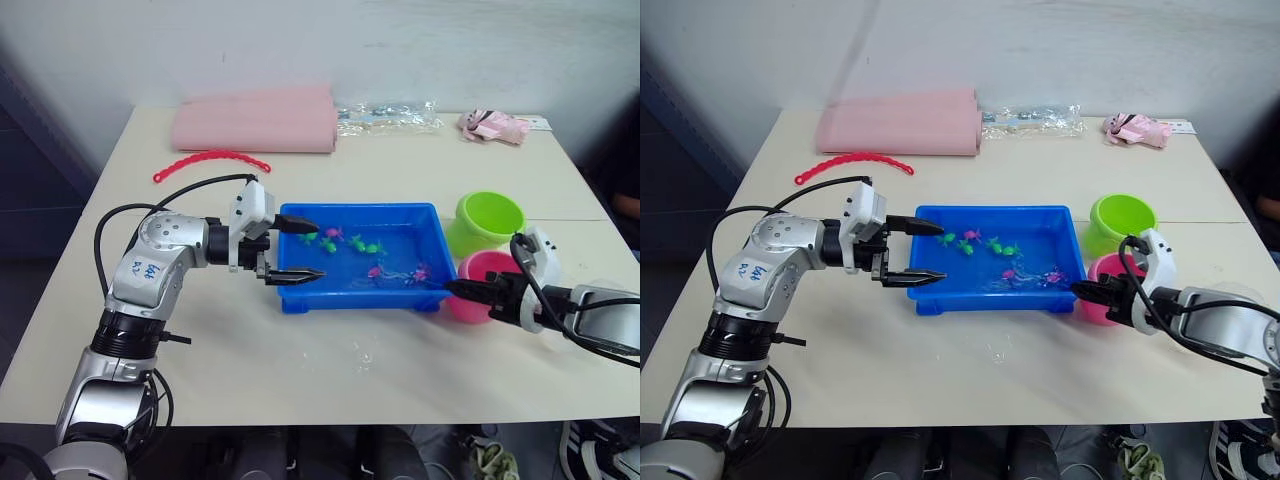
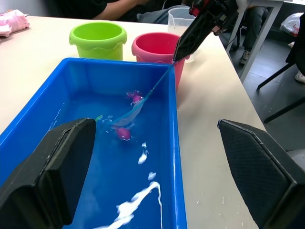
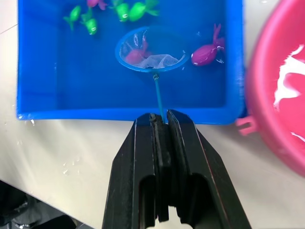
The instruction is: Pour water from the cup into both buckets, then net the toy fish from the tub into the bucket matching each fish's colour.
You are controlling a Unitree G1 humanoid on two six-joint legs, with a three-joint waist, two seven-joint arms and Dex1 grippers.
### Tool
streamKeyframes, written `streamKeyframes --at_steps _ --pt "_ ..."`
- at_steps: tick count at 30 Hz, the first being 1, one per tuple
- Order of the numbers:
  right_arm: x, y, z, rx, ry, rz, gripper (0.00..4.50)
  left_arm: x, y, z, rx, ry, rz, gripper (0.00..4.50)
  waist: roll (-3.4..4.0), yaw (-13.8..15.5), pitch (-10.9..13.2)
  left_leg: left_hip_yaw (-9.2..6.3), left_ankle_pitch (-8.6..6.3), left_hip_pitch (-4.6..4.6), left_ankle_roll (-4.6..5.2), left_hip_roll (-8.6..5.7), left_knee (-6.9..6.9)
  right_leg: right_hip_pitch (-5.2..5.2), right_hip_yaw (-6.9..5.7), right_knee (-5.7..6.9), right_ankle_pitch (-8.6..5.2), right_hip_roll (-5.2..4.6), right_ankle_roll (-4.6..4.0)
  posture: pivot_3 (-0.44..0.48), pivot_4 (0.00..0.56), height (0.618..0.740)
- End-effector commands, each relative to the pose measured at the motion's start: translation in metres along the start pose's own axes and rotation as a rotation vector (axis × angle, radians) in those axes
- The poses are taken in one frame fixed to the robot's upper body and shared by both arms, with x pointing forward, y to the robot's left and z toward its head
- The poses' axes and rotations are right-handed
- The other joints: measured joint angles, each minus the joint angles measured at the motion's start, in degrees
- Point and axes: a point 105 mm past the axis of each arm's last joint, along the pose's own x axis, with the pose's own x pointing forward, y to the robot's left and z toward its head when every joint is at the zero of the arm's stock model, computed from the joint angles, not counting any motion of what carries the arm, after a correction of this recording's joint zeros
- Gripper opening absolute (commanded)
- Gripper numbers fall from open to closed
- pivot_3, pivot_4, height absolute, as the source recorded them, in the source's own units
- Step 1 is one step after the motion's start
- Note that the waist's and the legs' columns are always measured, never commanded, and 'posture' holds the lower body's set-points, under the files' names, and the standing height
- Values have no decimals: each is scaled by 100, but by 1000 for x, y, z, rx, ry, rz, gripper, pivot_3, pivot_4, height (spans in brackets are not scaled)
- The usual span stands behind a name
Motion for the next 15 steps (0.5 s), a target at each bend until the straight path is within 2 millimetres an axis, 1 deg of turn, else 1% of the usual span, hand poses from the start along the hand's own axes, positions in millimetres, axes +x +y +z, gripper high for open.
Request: streamKeyframes --at_steps 1,2,5,12,15 --pt "-11 1 12 -13 -38 -10 0 0 0 9 41 -32 2 4474 0 1 0 0 0 0 0 0 0 0 0 0 0 0 0 0 150 738" --pt "-12 1 13 -16 -37 -10 0 0 1 9 42 -34 2 4474 0 2 0 0 0 0 0 0 0 0 0 -1 0 0 0 0 150 738" --pt "-12 12 13 -59 -23 35 0 2 1 9 45 -37 1 4474 3 -1 2 1 0 0 0 0 0 0 0 -1 0 0 0 0 150 738" --pt "-10 14 12 -56 -20 48 0 4 -1 9 50 -45 -2 4474 3 5 2 0 0 -1 0 0 -4 0 -1 -6 0 0 0 0 150 738" --pt "-7 18 9 -57 -18 72 0 4 0 9 52 -46 0 4474 3 -1 2 0 0 -2 0 0 -5 0 -2 -6 0 0 0 0 150 738"
